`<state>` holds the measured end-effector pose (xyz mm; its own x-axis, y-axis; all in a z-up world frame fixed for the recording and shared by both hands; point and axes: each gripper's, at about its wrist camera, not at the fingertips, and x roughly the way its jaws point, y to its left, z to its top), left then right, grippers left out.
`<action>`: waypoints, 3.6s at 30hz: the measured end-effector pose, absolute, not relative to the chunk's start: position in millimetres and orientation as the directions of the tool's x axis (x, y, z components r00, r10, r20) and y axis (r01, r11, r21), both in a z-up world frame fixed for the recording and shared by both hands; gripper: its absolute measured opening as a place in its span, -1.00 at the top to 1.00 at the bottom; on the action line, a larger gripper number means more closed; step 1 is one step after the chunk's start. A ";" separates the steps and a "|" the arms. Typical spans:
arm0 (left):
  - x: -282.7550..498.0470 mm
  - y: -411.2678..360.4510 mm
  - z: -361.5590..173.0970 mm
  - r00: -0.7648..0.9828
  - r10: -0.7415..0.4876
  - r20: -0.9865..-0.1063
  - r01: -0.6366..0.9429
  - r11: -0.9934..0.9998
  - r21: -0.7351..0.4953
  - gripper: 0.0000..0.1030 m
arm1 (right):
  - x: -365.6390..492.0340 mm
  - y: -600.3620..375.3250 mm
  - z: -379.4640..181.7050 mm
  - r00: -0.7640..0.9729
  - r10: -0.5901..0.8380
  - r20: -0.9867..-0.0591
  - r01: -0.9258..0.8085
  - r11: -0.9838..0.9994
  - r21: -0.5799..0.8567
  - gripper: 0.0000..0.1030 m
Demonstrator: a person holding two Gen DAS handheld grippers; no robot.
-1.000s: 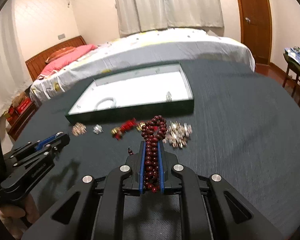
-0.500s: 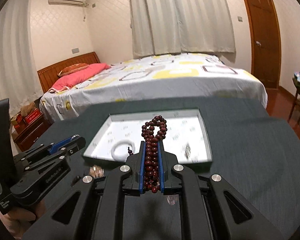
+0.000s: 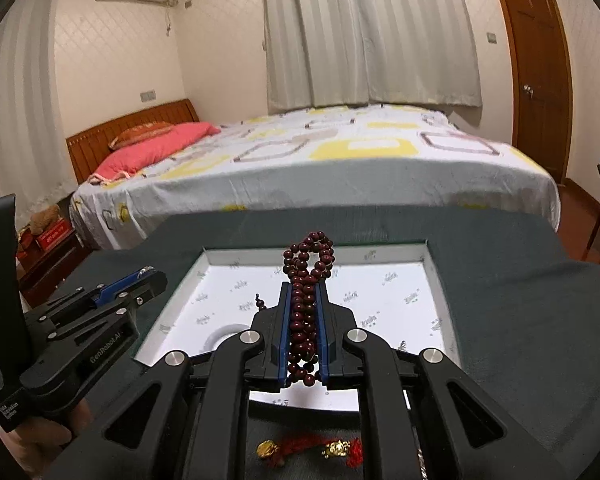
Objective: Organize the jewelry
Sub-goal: 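Lower ring and bead bracelet into the box and open both tools, then move the left tool toward the black beaded pendant on the table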
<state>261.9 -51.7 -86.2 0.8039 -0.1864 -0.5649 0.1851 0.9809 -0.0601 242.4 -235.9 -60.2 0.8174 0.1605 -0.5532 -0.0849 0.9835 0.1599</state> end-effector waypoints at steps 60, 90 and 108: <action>294.5 -50.4 -145.4 0.661 -0.158 -0.733 0.181 0.982 -0.049 -0.54 | 270.6 -246.1 -120.3 0.701 0.167 -0.693 -0.040 0.980 0.196 0.04; 138.3 5.6 -107.1 0.751 -0.078 -0.656 0.059 0.997 -0.051 -0.71 | 127.7 -256.0 -94.5 0.743 0.118 -0.659 -0.025 0.989 0.148 -0.12; 123.0 19.8 -136.8 0.716 -0.033 -0.697 0.022 0.999 -0.024 -0.71 | 98.9 -246.8 -120.1 0.701 0.133 -0.700 -0.031 0.987 0.156 -0.12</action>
